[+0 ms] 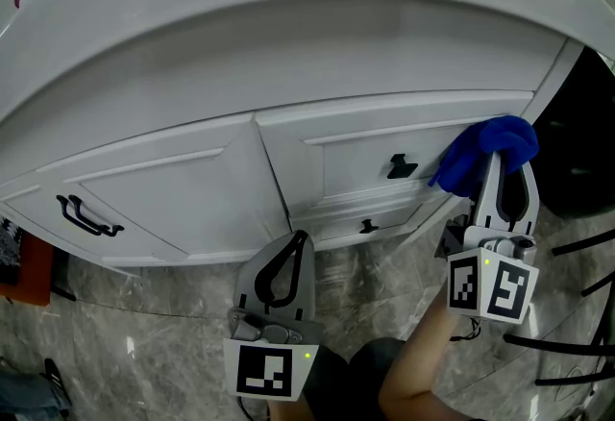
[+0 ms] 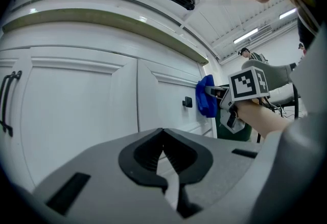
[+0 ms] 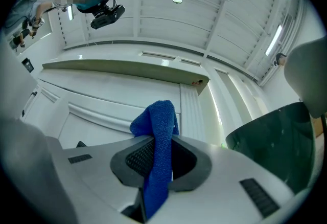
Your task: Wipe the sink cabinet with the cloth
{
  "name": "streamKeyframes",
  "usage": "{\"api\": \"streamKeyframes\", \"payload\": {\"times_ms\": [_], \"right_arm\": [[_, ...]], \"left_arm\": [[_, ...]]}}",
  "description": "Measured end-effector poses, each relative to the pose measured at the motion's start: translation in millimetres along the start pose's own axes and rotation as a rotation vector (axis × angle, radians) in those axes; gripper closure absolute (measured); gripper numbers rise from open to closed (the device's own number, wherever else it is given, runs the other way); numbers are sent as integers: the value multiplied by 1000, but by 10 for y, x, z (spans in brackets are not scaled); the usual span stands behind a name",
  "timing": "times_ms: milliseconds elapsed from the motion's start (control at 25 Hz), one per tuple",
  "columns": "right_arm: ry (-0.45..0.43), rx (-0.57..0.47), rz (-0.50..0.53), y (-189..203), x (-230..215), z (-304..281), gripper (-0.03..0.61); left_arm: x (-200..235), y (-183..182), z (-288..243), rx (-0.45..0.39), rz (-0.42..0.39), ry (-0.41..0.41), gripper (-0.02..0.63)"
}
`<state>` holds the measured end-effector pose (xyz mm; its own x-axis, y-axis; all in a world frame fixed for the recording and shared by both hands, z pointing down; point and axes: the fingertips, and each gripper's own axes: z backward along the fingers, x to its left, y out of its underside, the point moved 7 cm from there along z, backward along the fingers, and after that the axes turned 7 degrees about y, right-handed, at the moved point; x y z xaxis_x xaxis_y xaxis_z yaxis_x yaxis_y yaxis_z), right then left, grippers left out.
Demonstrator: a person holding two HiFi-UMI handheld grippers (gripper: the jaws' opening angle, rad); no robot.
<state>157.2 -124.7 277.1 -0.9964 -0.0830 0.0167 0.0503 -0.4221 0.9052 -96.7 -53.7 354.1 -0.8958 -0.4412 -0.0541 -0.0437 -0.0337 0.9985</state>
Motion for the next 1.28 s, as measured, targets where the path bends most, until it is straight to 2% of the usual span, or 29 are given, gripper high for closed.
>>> {"api": "streamKeyframes", "payload": {"times_ms": [120,480,640,880,1000,1160,1280], "right_arm": [[53,24,-3,18,-111,-22,520],[51,30,20,10,-153,-44,520],[45,24,0,-181,-89,84,520],[-160,64,-16,-434,382,422,520],[-272,90,-8,-324,767,653,520],[-470,125,-47,-160,1321,786,520],[-541,146,-82,-13,1572,822,520]], "left_arm": [[6,-6,13,-2,3,1,609],[-12,-60,53,-23,13,4,609],[0,-101,113,-31,25,-3,609],[46,-138,221,-30,18,-13,609],[80,-150,266,-39,34,-24,609],[103,-166,342,-43,42,-34,609],[155,-168,405,-37,32,-57,609]]}}
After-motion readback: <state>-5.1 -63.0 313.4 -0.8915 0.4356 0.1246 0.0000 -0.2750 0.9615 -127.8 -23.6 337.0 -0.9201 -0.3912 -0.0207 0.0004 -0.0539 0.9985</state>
